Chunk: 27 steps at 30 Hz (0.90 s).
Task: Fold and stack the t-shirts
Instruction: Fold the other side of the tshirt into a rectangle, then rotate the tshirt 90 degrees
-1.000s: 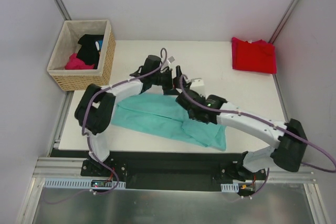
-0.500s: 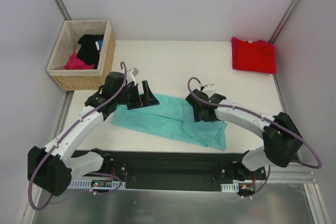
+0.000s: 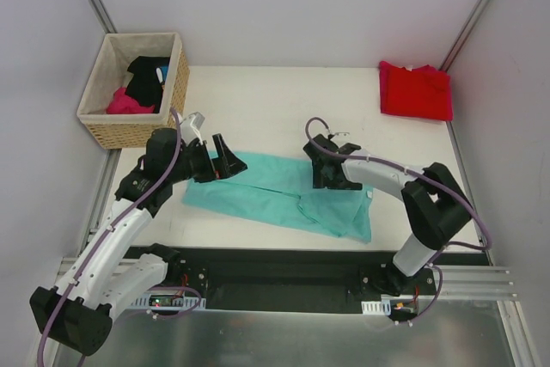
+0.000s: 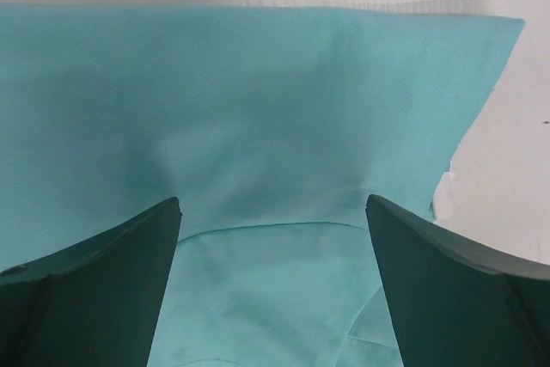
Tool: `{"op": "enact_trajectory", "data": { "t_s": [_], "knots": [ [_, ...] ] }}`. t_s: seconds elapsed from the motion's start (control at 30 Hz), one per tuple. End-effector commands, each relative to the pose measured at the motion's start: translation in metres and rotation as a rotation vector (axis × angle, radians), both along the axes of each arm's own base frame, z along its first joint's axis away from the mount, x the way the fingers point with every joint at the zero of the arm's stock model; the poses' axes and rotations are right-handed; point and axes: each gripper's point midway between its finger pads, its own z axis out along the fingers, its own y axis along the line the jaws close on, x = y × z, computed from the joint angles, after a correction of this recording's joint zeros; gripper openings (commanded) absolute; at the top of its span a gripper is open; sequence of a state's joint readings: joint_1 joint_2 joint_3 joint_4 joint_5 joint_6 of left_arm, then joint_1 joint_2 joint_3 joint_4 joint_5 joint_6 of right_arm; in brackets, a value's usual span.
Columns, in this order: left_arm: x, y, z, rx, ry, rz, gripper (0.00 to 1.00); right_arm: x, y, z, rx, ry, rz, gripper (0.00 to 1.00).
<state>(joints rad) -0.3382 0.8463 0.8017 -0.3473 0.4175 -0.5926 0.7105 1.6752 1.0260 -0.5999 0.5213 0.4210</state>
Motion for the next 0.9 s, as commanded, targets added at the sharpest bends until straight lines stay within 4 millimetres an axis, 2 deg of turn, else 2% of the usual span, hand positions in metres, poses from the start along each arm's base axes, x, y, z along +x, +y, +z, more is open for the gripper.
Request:
{"op": "enact_trajectory", "data": {
  "t_s": [0.0, 0.03, 0.07, 0.1, 0.13, 0.23, 0.27, 0.3, 0.33, 0.37, 0.4, 0.43, 0.47, 0.5, 0.53, 0.57, 0.63, 0.73, 0.87],
  "knots": [
    [0.003, 0.002, -0.002, 0.008, 0.011, 0.007, 0.99, 0.013, 0.025, 0.043, 0.194, -0.097, 0.015, 0.93],
    [0.003, 0.001, -0.002, 0.005, 0.014, 0.001, 0.99, 0.010, 0.034, 0.062, 0.285, -0.119, 0.043, 0.93],
    [0.004, 0.000, -0.002, 0.003, 0.014, -0.005, 0.99, 0.009, 0.039, 0.065, 0.348, -0.143, 0.059, 0.94],
    [0.004, -0.001, -0.003, 0.000, 0.024, -0.011, 0.99, 0.008, 0.043, 0.077, 0.414, -0.177, 0.072, 0.94],
    [0.005, -0.002, -0.004, 0.000, 0.026, -0.010, 0.99, 0.002, 0.049, 0.098, 0.517, -0.217, 0.102, 0.94],
    [0.006, -0.005, -0.004, -0.020, 0.026, -0.019, 0.99, -0.002, 0.046, 0.115, 0.629, -0.283, 0.098, 0.94],
    [0.005, -0.007, -0.004, -0.030, 0.026, -0.029, 0.99, -0.001, 0.040, 0.131, 0.681, -0.343, 0.089, 0.95],
    [0.006, -0.007, -0.003, -0.035, 0.022, -0.029, 0.99, -0.007, 0.033, 0.116, 0.693, -0.324, 0.061, 0.95],
    [0.006, -0.008, -0.003, -0.038, 0.022, -0.032, 0.99, -0.012, 0.034, 0.116, 0.742, -0.318, 0.055, 0.96],
    [0.005, -0.009, -0.002, -0.045, 0.021, -0.036, 0.99, -0.005, 0.026, 0.126, 0.807, -0.389, 0.029, 0.96],
    [0.004, -0.010, -0.002, -0.051, 0.024, -0.045, 0.99, -0.013, 0.019, 0.105, 0.844, -0.371, -0.020, 0.96],
    [0.004, -0.011, -0.001, -0.056, 0.019, -0.048, 0.99, -0.017, 0.020, 0.101, 0.901, -0.365, -0.021, 0.96],
    [0.003, -0.011, -0.001, -0.058, 0.018, -0.049, 0.99, -0.008, 0.013, 0.106, 0.941, -0.425, -0.045, 0.96],
    [0.003, -0.011, -0.001, -0.060, 0.018, -0.050, 0.99, -0.008, 0.010, 0.107, 0.968, -0.441, -0.056, 0.96],
    [0.002, -0.012, 0.000, -0.065, 0.014, -0.056, 0.99, -0.014, 0.012, 0.098, 1.007, -0.404, -0.067, 0.96],
    [0.002, -0.013, 0.000, -0.069, 0.015, -0.058, 0.99, -0.007, 0.007, 0.100, 1.037, -0.426, -0.092, 0.96],
    [0.002, -0.014, 0.001, -0.076, 0.016, -0.064, 0.99, -0.006, 0.005, 0.092, 1.062, -0.409, -0.120, 0.97],
    [0.002, -0.013, 0.001, -0.075, 0.012, -0.061, 0.99, -0.001, 0.000, 0.091, 1.038, -0.416, -0.125, 0.97],
    [0.002, -0.013, 0.001, -0.074, 0.008, -0.058, 0.99, 0.010, -0.003, 0.100, 1.027, -0.437, -0.119, 0.97]
  ]
}}
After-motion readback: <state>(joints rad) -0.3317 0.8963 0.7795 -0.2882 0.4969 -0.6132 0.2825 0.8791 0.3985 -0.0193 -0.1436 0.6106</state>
